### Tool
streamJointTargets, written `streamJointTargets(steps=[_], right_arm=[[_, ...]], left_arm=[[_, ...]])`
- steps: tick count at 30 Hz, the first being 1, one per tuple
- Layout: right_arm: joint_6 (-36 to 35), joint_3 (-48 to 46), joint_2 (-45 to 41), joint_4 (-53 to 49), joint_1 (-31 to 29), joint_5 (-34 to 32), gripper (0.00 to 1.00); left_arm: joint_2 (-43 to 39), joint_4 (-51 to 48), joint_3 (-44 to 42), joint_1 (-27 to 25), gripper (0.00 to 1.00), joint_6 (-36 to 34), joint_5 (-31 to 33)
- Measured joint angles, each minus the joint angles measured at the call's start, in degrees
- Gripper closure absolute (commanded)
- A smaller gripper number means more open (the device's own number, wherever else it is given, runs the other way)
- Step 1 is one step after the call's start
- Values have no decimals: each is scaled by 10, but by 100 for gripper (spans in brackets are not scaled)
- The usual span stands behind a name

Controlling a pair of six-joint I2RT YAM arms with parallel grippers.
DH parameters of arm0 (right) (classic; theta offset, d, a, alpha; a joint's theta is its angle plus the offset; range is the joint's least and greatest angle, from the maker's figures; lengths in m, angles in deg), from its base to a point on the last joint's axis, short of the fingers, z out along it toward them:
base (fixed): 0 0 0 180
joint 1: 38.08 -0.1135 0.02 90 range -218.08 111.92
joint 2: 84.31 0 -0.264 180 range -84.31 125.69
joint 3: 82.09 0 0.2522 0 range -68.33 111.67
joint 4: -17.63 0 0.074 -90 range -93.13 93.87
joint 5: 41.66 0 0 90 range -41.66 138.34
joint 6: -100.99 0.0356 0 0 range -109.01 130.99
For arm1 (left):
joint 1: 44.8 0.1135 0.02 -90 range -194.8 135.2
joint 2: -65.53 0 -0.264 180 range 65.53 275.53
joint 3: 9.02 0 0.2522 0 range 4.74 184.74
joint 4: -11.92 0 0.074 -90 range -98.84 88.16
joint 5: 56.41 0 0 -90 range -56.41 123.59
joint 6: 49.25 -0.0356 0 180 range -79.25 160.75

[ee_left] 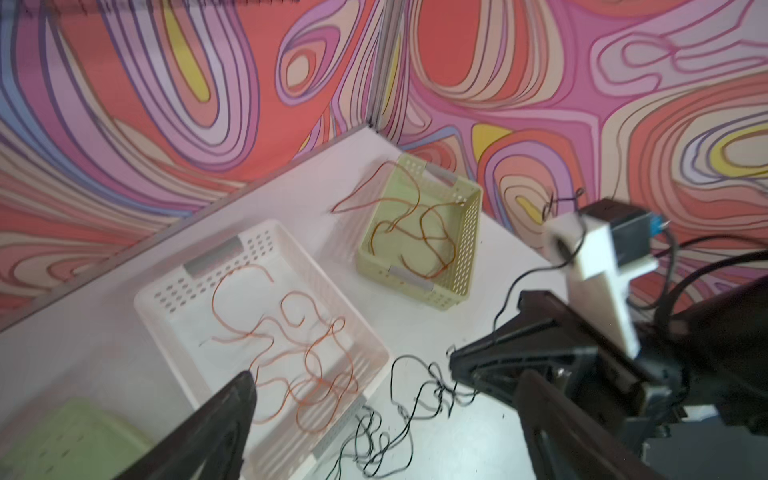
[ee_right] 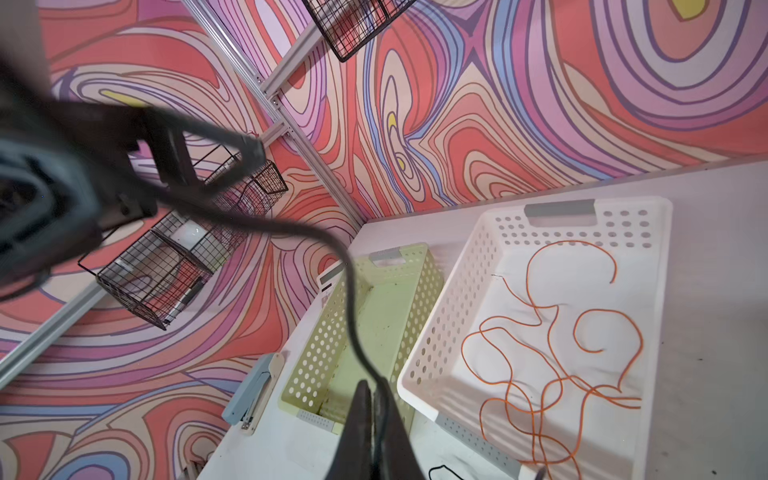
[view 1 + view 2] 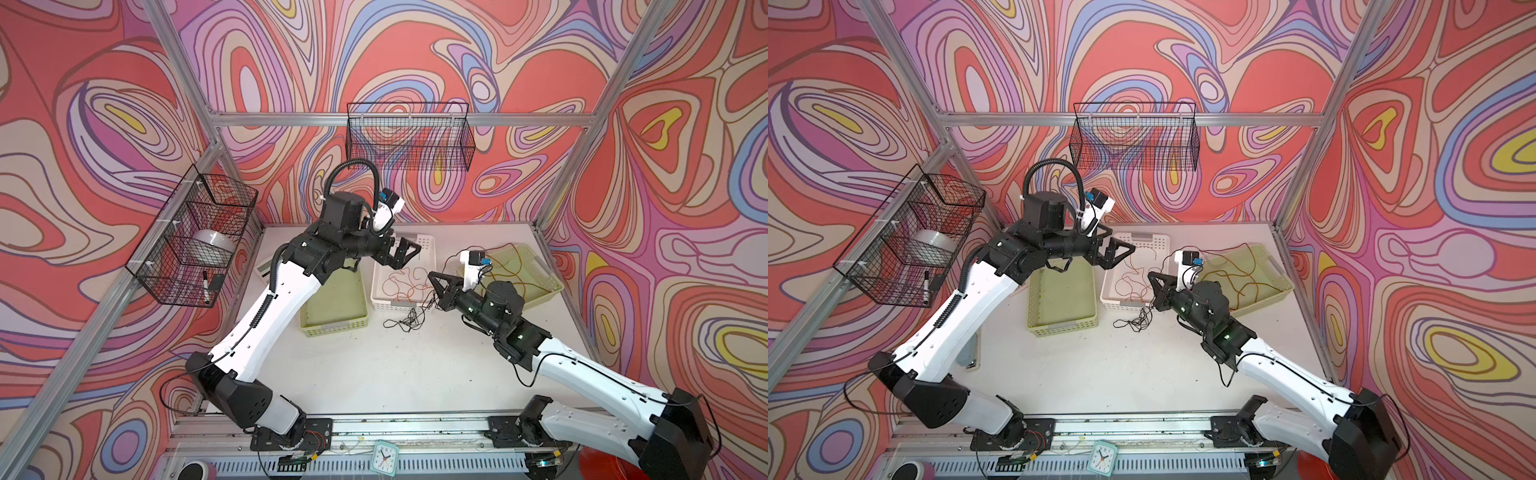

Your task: Untangle the cables

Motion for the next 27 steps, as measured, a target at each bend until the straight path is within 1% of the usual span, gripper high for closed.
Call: streamJointTargets(steps=[2,5,9,13,18,22,24,27], right_arm=[[9,0,-6,-7,0,6,100],[17,1,-11,-23,0,10,100],[22,1,-12,-44,0,11,100],[29,6,-12,-59,0,11,100],[33,17,-11,-68,0,14,100],[35,24,-11,-70,0,18,100],[35,26,-11,-72,0,19,100],[37,27,-11,-74,0,19,100]], left_arm=[[-27,1,-54,7,6,-9,0],[-70,23,-139,8,14,-12,-23],[-98,95,-247,-4,24,17,-66],[-93,166,-319,-47,25,46,-78],[-75,233,-351,-104,30,45,-77],[-63,278,-365,-111,35,39,-74],[-57,293,-369,-111,39,37,-71],[-42,313,-369,-111,50,34,-63]])
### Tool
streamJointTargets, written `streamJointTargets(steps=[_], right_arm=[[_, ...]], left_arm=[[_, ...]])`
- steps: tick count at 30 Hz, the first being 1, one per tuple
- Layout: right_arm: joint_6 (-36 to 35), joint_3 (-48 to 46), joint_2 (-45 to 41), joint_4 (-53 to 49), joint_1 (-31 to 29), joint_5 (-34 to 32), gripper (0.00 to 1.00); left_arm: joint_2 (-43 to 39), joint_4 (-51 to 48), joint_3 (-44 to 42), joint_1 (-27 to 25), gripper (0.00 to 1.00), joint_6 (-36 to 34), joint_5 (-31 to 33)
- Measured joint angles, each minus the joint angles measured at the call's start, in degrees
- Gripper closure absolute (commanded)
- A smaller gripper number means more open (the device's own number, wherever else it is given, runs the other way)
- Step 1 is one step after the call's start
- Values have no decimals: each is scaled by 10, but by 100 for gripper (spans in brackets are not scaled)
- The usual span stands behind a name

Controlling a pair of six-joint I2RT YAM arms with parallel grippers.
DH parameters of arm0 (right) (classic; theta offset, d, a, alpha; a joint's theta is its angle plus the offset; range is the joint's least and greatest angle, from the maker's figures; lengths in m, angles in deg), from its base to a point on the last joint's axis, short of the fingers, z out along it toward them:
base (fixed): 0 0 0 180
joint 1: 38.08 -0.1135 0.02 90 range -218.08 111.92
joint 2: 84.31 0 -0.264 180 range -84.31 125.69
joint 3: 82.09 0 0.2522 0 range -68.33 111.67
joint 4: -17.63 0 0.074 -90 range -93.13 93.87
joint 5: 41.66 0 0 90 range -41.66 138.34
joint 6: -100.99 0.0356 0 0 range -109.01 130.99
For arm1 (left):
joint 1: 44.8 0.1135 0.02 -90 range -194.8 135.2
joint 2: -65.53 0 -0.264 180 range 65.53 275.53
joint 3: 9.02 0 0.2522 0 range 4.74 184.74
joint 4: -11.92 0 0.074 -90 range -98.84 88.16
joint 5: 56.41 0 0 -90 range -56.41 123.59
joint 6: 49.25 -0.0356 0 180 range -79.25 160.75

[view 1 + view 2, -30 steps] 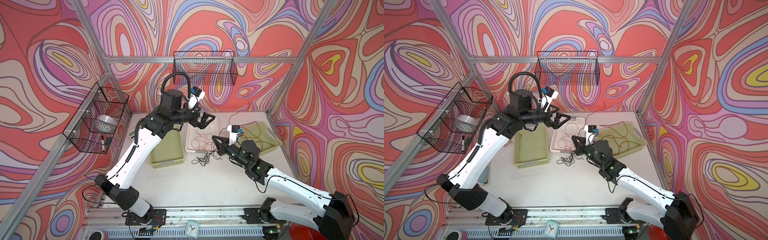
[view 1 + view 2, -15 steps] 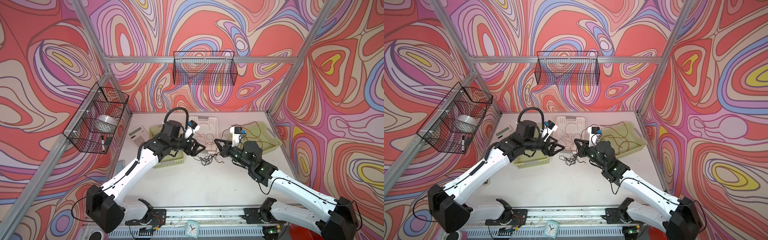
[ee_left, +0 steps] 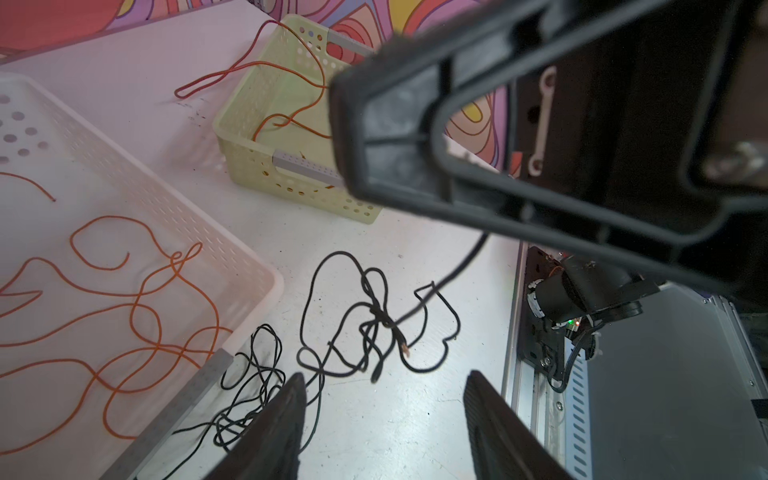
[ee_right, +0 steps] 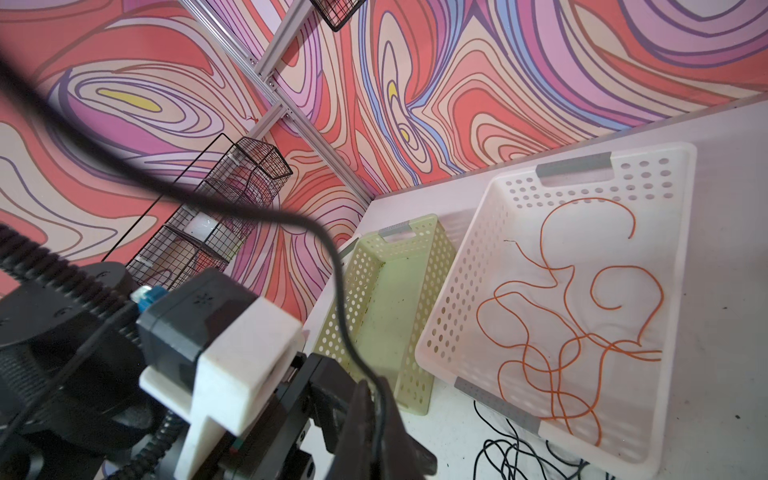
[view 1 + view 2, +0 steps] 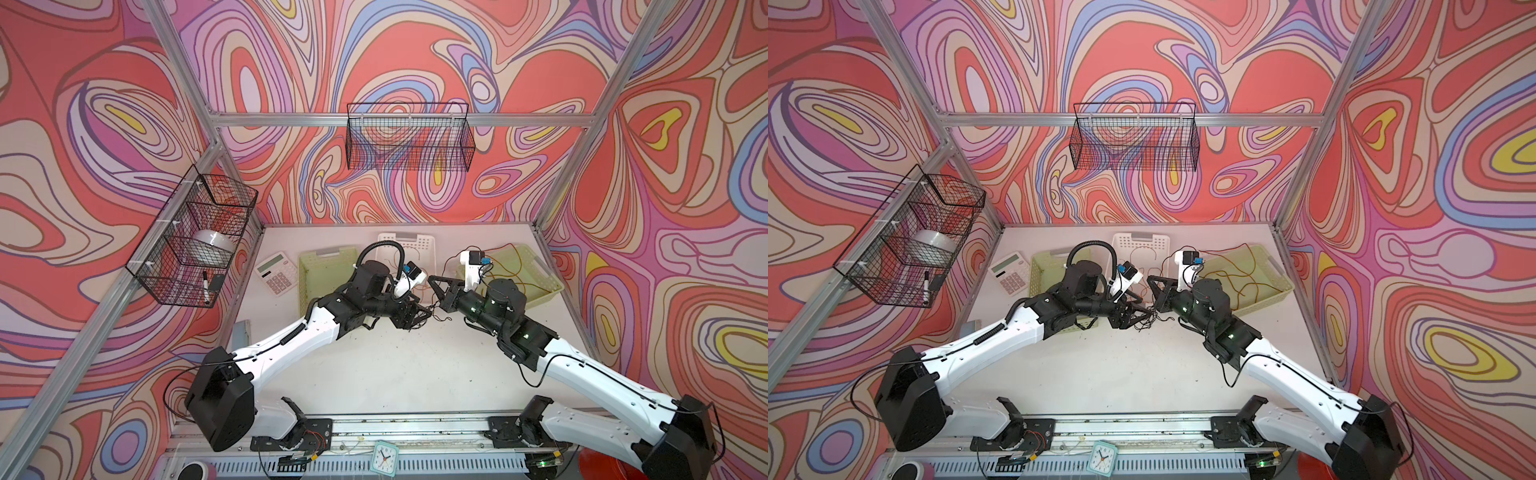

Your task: Untangle the cables

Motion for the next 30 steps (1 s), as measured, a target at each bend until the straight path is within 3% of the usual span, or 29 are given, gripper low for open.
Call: streamJointTargets(steps=[4,11,15,22,30], right_arm=[[2,1,0,0,0,3,100],[7,10,4,-3,0,9,100],[10,13,6,-3,0,13,100],[8,29,9,-23,0,3,100],[-20,76,-18,-105,3,-67,100]], left_arm=[[15,20,-2,0,66,-5,8],[30,43,-4,0,78,-8,7],[40,53,-4,0,100,-8,7],[40,70,-11,0,100,-9,5],[7,64,-62,0,100,-14,24]])
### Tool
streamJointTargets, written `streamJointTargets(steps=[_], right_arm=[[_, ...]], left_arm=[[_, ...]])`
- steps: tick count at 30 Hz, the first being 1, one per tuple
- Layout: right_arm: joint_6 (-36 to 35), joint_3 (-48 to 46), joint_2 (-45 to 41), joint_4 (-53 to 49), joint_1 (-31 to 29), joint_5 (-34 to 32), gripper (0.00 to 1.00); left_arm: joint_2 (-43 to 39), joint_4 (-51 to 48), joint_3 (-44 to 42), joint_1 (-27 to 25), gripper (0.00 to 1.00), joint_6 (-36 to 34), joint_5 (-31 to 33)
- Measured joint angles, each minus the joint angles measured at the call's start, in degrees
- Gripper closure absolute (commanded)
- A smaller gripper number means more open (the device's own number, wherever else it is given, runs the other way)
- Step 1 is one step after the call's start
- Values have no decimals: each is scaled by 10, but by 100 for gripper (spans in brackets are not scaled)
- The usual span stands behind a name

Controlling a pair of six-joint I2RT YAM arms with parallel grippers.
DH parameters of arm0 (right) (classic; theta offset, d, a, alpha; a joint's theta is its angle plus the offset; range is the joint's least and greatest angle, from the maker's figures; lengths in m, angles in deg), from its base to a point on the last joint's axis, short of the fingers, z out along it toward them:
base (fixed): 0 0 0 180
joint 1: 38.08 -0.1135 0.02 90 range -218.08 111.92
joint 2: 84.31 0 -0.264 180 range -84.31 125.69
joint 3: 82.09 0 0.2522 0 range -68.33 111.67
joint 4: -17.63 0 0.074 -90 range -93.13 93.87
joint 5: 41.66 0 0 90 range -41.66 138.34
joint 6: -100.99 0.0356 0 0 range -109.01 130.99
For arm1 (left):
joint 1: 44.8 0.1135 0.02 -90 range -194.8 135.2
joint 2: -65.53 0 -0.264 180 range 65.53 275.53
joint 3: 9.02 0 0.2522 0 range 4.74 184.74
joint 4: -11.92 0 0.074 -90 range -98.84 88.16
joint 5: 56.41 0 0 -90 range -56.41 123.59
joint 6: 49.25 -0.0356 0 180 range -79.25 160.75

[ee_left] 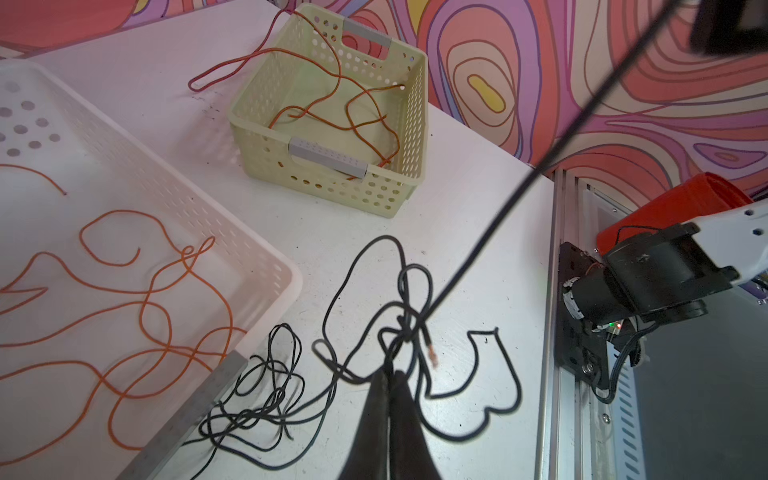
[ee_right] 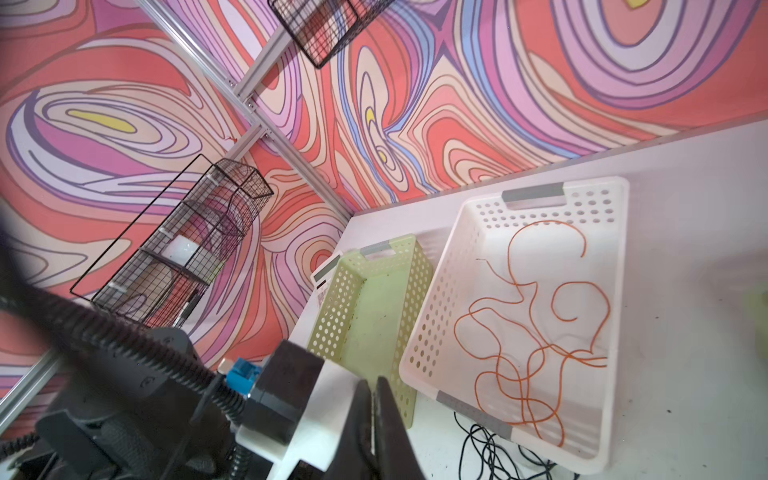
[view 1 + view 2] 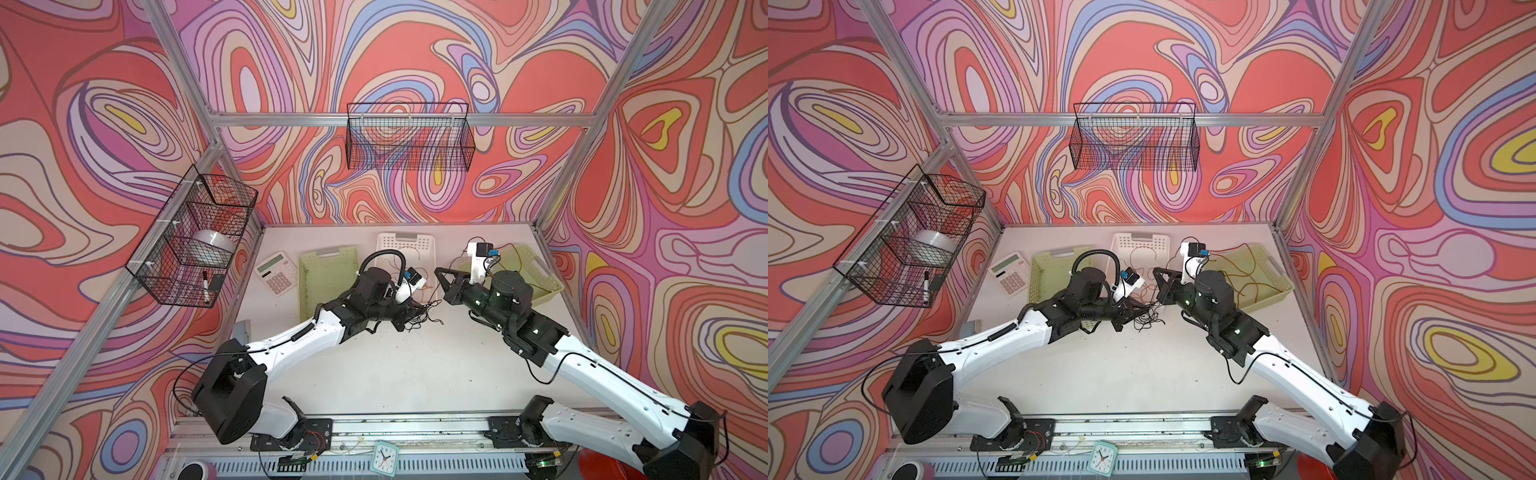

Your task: Untangle the cables

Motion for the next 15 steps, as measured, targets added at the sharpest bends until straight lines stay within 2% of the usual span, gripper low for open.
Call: streamJointTargets(steps=[6,15], right_arm=[[-42,42,-46,-64,4,-73,100],[-114,87,-92,-147,5,-161,100]], left_arm=[[-45,-13,-50,0,100,5,35],[-65,-13,-96,-4,100,22,68]])
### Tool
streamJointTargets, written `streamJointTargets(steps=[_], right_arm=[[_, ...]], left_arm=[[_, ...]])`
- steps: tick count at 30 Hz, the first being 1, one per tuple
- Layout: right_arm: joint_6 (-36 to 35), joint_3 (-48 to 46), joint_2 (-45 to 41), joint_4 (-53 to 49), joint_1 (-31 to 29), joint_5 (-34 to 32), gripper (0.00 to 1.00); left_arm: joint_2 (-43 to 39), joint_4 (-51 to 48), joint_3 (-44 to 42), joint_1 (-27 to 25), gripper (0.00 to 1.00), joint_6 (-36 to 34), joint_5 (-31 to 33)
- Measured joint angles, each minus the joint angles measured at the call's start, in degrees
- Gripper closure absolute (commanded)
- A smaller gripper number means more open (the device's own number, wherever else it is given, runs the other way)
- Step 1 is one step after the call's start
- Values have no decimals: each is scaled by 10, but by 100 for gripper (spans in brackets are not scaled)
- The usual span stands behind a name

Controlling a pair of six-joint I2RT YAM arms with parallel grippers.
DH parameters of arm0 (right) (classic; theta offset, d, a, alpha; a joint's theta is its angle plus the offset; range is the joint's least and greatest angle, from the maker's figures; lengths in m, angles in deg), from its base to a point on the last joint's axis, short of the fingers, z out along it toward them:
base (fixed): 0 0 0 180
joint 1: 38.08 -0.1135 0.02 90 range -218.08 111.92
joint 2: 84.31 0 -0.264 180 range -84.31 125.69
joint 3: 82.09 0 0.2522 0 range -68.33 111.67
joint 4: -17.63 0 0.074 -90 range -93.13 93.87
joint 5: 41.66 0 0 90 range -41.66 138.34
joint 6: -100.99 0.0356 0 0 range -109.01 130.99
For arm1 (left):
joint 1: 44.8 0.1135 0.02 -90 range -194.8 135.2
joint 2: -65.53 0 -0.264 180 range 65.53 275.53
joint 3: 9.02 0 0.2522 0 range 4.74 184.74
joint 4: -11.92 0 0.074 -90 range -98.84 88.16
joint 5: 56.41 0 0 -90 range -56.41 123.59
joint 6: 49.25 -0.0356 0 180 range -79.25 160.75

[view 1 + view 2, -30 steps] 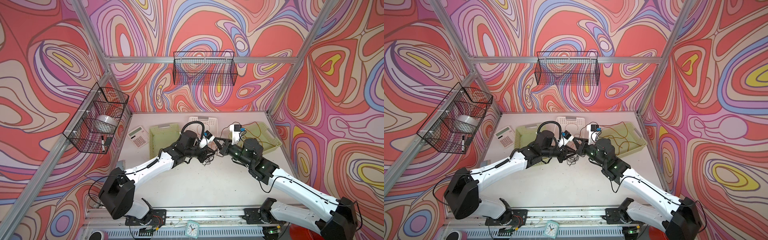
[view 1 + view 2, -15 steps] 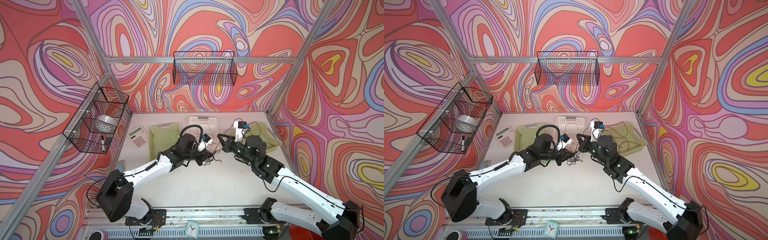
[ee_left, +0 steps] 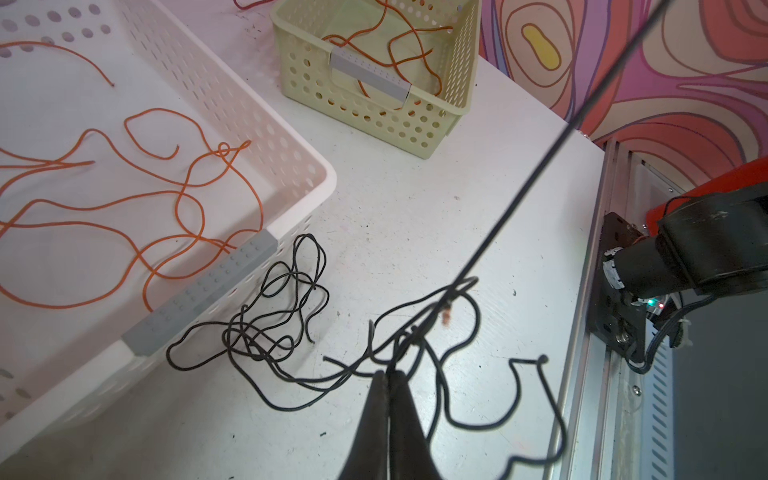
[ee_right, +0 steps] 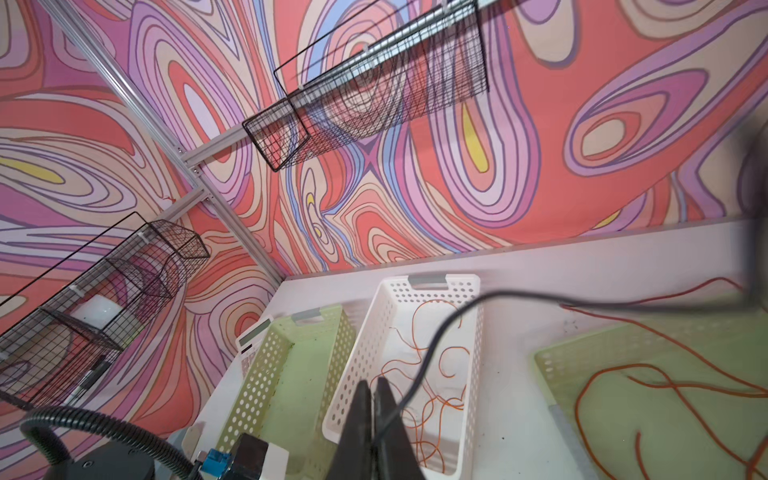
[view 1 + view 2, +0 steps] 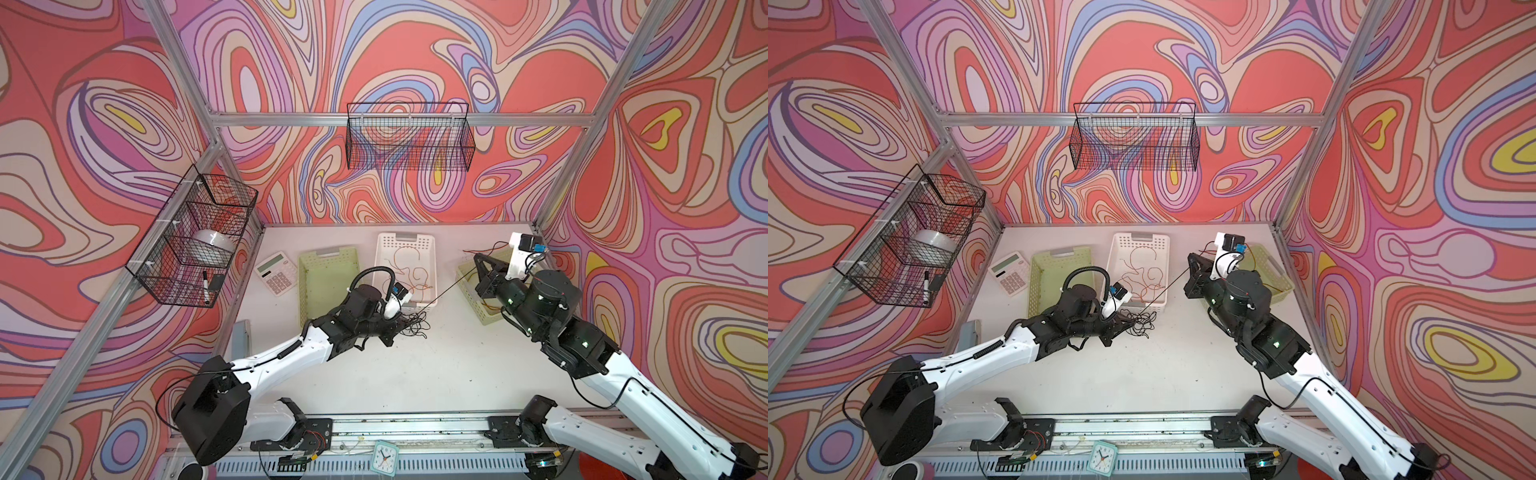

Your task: Untangle the cables

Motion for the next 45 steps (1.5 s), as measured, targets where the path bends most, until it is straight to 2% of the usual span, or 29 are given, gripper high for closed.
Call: streamJointTargets(steps=[10,15,18,25,30,36,42,45], right_arm=[[-68,83,-13,-80,0,-84,100],[-39,82,5,-113,4,-97,100],[-22,49,0,-132,10,-124,100],[-30,45,-39,-200,26,-182,100],[-39,54,-34,-230,32,-207,100],[-40,57,-24,-249,45,-194,100],[-2,51,36,-235,55,-114,100],[27,10,52,-210,55,-63,100]], left_arm=[[-22,2,-7,-1,100,-9,-21],[-33,-33,-5,-1,100,-30,-35],[-35,-70,-3,0,100,-51,-31],[-58,-118,23,-3,100,-97,-25],[-80,-142,29,-4,100,-128,-18],[-83,-177,42,-4,100,-157,-2],[-91,-217,52,-3,100,-166,23],[-90,-239,81,-3,100,-173,30]])
